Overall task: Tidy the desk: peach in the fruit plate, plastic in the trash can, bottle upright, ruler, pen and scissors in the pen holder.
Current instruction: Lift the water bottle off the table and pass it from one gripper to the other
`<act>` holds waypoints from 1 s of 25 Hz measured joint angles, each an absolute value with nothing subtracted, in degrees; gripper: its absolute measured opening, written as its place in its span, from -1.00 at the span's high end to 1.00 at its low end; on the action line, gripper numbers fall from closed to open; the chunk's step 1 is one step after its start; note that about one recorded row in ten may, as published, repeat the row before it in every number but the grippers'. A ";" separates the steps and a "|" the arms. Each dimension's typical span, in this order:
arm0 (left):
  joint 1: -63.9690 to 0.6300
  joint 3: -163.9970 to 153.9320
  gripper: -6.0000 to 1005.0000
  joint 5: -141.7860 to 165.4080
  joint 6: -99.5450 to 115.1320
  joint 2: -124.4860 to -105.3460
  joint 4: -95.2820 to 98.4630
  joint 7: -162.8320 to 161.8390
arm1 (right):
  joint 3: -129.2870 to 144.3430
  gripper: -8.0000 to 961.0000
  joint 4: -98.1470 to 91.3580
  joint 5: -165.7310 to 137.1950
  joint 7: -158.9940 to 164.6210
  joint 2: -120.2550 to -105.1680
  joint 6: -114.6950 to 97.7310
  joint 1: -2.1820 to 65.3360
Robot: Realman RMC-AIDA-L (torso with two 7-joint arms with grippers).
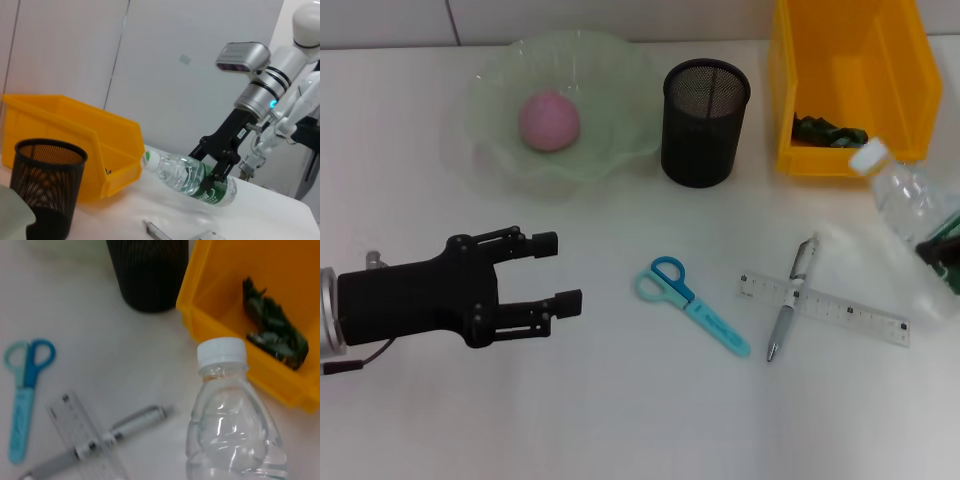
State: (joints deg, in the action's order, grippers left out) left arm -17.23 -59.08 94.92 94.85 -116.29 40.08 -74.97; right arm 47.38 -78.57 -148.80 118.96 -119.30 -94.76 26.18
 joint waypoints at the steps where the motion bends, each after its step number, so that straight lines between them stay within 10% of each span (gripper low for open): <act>1: -17.30 -58.20 -0.62 94.83 95.11 -116.43 40.08 -74.97 | 43.15 -0.57 -79.20 -144.12 115.43 -119.29 -96.20 24.98; 13: -19.95 -51.62 -0.62 87.21 100.03 -118.31 35.45 -74.97 | 32.13 -0.57 -55.47 -101.73 82.59 -118.51 -103.23 14.92; 25: -29.02 -52.18 -0.60 83.71 101.13 -118.60 27.20 -71.51 | 35.56 -0.56 -19.04 -99.36 54.61 -119.11 -103.58 25.07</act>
State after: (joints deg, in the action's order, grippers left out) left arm -29.02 -52.18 83.71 101.13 -118.60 27.20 -71.51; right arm 35.56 -19.04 -99.37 54.61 -119.11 -103.58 25.07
